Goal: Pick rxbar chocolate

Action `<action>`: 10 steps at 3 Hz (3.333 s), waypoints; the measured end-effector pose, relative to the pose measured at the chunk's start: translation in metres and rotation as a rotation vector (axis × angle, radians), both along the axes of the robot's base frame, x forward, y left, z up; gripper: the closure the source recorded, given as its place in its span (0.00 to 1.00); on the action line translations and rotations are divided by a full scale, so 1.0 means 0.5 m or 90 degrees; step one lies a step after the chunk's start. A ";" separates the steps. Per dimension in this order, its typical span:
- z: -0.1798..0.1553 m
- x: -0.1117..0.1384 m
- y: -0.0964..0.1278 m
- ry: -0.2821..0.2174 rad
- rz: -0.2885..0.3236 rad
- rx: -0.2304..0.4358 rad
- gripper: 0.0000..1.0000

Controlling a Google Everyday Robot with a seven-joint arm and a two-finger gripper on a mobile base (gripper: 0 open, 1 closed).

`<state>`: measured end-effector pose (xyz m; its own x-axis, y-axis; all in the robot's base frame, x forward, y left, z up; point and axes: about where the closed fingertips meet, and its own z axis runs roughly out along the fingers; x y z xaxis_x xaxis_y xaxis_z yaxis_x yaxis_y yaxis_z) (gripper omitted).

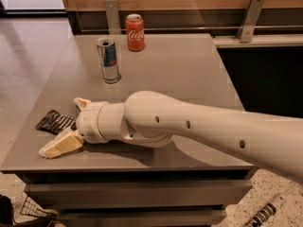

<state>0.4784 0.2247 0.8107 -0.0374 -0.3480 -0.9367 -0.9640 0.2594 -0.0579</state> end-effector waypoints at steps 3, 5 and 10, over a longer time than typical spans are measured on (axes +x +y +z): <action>0.003 -0.004 0.006 -0.003 0.002 -0.001 0.88; 0.004 -0.006 0.008 -0.004 0.004 -0.001 1.00; 0.280 -0.027 -0.065 -0.141 0.050 0.001 1.00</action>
Offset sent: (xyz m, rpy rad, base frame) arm -0.0005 0.0014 0.0005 -0.0005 -0.0022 0.0003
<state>0.4652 0.1921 0.9506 0.1961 -0.3405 -0.9196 -0.9453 0.1836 -0.2696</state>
